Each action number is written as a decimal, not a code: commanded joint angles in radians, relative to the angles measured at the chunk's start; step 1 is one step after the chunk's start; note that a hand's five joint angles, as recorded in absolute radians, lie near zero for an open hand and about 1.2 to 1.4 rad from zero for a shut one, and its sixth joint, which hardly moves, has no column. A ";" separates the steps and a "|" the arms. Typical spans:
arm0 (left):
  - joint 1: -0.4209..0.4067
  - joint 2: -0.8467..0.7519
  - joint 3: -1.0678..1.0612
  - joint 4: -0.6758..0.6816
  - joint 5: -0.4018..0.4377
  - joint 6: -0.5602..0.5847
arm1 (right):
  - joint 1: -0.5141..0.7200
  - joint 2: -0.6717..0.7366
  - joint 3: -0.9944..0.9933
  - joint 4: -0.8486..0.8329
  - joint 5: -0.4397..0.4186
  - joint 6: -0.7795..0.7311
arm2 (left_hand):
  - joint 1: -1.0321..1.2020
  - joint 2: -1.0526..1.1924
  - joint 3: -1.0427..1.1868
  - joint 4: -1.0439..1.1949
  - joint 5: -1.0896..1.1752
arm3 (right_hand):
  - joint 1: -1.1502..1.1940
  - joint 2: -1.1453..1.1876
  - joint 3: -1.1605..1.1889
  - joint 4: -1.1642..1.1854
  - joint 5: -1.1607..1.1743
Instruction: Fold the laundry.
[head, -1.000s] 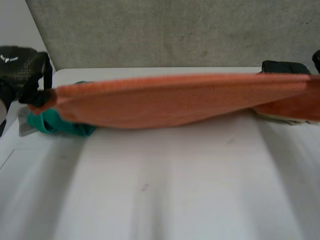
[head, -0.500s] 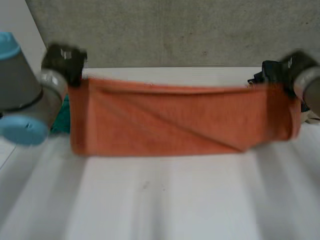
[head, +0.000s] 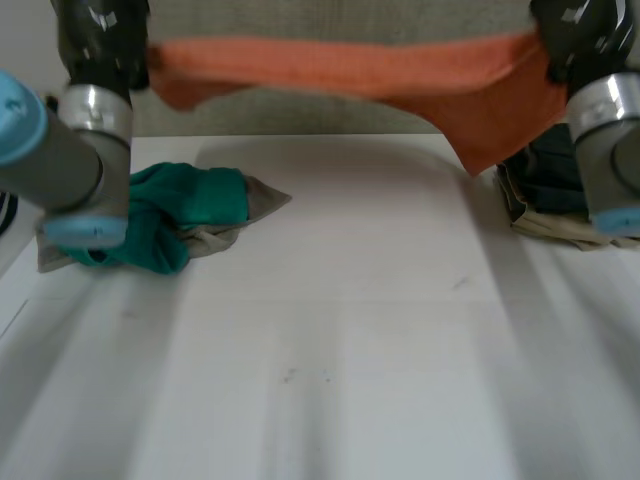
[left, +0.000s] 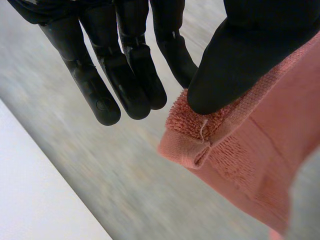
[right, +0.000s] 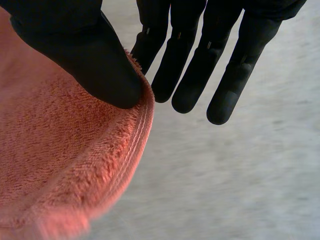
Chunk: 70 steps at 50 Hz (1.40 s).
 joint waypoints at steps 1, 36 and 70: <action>0.002 0.017 -0.256 -0.018 0.003 -0.012 | -0.006 0.044 0.210 0.017 -0.099 0.003 | 0.268 0.197 0.201 0.195 0.222 | 0.274 0.225 0.209 0.199 0.212; 0.055 0.486 -0.806 -0.651 0.003 0.269 | -0.259 -0.421 0.715 0.864 -0.057 -0.355 | 0.268 0.197 0.201 0.195 0.222 | 0.274 0.225 0.209 0.199 0.212; 0.035 0.092 0.070 0.058 -0.030 0.073 | 0.014 -0.105 -0.029 -0.182 0.046 0.047 | 0.268 0.197 0.201 0.195 0.222 | 0.274 0.225 0.209 0.199 0.212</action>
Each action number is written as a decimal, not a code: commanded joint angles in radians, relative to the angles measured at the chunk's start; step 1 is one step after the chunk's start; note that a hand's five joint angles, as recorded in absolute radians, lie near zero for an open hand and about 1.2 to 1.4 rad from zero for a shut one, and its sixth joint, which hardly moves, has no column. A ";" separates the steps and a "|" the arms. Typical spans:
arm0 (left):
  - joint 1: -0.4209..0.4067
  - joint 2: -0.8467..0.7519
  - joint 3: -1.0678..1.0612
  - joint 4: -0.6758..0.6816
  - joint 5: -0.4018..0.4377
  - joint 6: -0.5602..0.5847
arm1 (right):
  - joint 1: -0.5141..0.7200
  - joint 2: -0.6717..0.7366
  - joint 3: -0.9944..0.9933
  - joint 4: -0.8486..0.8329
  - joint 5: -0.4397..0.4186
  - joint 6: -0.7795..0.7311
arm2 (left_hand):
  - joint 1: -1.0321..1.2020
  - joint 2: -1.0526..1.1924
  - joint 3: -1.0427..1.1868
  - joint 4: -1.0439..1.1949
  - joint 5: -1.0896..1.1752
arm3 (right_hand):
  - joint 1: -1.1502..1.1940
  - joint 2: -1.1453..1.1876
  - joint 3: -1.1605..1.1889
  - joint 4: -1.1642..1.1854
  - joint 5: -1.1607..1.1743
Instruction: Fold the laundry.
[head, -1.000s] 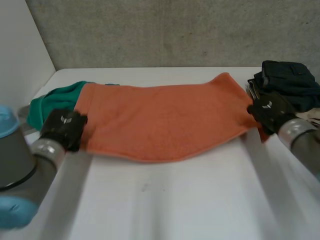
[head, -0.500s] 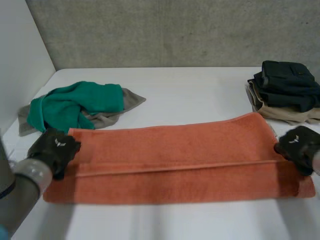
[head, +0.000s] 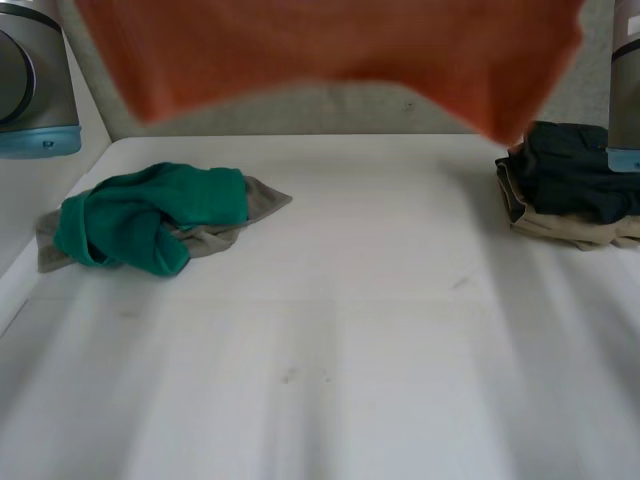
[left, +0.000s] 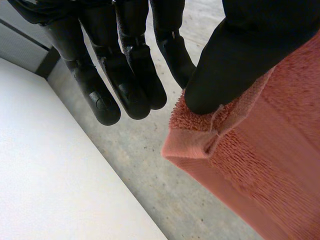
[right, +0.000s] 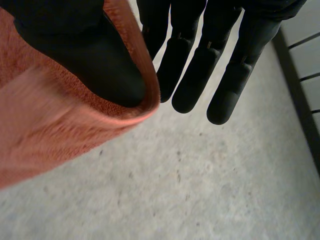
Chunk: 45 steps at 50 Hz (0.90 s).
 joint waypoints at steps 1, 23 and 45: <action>0.005 -0.001 -0.146 -0.050 -0.004 -0.019 | -0.009 0.010 0.048 -0.001 -0.047 0.071 | 0.268 0.197 0.201 0.192 0.218 | 0.274 0.225 0.209 0.199 0.198; -0.004 -0.015 -0.751 -0.228 0.008 -0.028 | -0.089 0.164 0.403 0.378 -0.213 0.019 | 0.268 0.197 0.201 0.192 0.218 | 0.274 0.225 0.209 0.199 0.198; 0.040 0.583 -1.176 -1.020 0.016 0.147 | -0.324 -0.396 0.821 1.278 -0.176 -0.502 | 0.268 0.197 0.201 0.192 0.218 | 0.274 0.225 0.209 0.199 0.198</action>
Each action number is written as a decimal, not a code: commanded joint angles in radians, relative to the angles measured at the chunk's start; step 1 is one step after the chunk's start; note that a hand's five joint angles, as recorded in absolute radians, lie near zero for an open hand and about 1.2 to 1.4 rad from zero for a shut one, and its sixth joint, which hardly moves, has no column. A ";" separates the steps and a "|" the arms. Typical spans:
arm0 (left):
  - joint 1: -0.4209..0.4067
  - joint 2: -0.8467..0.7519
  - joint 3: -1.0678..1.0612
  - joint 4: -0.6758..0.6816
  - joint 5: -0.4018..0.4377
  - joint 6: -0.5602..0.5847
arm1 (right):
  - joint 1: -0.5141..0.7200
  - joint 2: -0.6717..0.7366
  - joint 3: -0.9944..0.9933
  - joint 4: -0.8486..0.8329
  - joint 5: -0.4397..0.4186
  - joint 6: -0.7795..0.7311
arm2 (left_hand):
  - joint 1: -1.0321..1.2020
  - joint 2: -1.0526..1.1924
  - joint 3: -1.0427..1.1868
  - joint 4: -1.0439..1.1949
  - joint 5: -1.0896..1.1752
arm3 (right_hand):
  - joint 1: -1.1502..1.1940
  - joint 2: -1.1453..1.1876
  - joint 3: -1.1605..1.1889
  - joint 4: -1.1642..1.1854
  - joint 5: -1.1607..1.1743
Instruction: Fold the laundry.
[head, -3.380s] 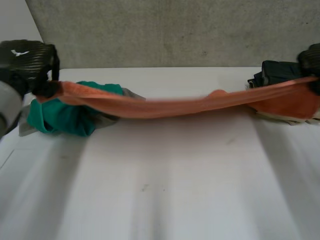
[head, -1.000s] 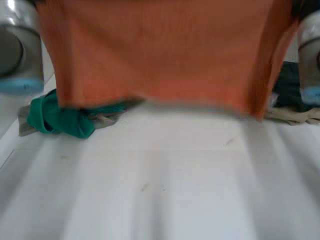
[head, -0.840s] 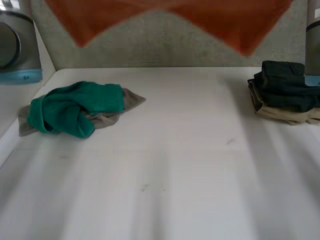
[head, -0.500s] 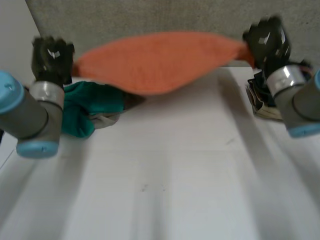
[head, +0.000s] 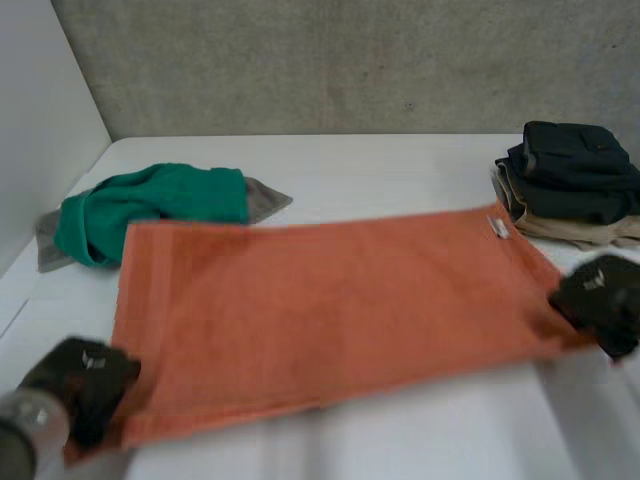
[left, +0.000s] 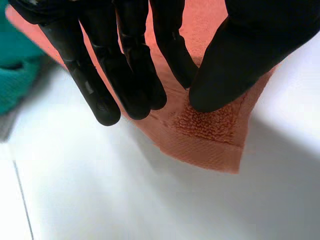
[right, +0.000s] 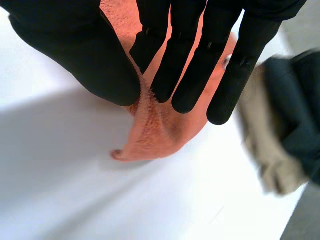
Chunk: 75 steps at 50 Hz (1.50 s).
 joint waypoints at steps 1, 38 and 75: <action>-0.012 0.100 -0.064 -0.048 0.004 0.065 | -0.071 -0.059 0.109 0.065 -0.004 -0.168 | 0.268 0.197 0.201 0.192 0.218 | 0.274 0.225 0.208 0.198 0.198; -0.110 -0.773 0.873 0.384 -0.178 -0.027 | 0.263 0.785 -0.661 -0.767 0.089 0.046 | 0.222 0.150 0.154 0.146 0.172 | -0.386 -0.435 -0.452 -0.462 -0.462; -0.144 -0.328 0.420 0.484 -0.002 -0.257 | -0.077 0.404 -0.220 -0.360 -0.187 0.355 | -0.954 -1.025 -1.021 -1.030 -1.004 | -0.561 -0.610 -0.627 -0.637 -0.637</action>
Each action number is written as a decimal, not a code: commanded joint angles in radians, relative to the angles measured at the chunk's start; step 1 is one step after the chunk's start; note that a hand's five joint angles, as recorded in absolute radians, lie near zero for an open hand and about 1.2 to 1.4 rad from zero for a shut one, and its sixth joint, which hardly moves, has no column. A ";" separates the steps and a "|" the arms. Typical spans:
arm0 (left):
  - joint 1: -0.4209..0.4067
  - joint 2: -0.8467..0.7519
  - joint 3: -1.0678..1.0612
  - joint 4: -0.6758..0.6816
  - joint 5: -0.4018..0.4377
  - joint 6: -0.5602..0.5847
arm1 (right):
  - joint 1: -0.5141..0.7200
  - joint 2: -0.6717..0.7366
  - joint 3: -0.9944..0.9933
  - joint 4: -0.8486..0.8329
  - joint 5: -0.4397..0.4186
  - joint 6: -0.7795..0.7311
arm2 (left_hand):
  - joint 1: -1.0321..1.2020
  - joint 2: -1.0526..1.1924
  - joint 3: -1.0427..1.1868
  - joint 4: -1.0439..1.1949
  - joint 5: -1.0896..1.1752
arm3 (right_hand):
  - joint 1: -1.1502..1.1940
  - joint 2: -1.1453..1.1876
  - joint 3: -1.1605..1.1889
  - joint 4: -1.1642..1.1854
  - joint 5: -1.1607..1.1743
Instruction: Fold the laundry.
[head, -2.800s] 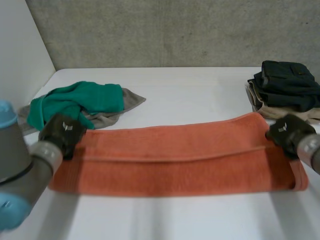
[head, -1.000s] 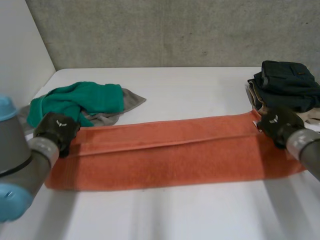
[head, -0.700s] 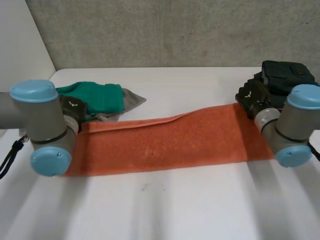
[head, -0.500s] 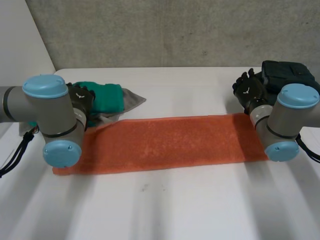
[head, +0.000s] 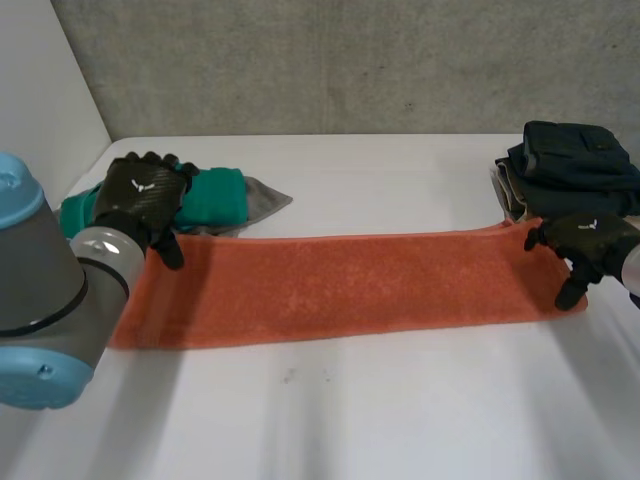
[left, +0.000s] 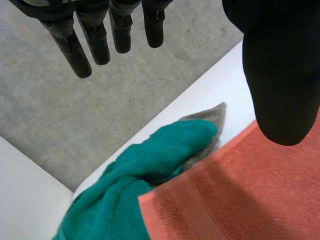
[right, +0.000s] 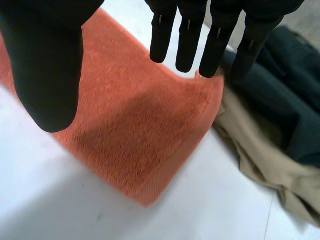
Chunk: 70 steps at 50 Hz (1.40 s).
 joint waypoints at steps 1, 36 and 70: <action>0.002 -0.018 -0.027 0.025 0.002 0.001 | -0.023 0.082 0.043 -0.124 -0.001 -0.091 | -0.018 -0.029 -0.037 -0.028 -0.048 | 0.103 0.110 0.103 0.102 0.097; 0.009 0.087 -0.089 0.023 0.004 0.003 | -0.128 -0.045 0.044 -0.237 0.149 -0.372 | -0.018 -0.029 -0.037 -0.028 -0.048 | 0.939 0.945 0.939 0.937 0.932; 0.020 0.193 -0.192 0.029 0.007 0.001 | 0.830 0.078 0.099 -0.516 0.037 -0.271 | -0.018 -0.029 -0.037 -0.028 -0.048 | -0.283 -0.276 -0.283 -0.284 -0.289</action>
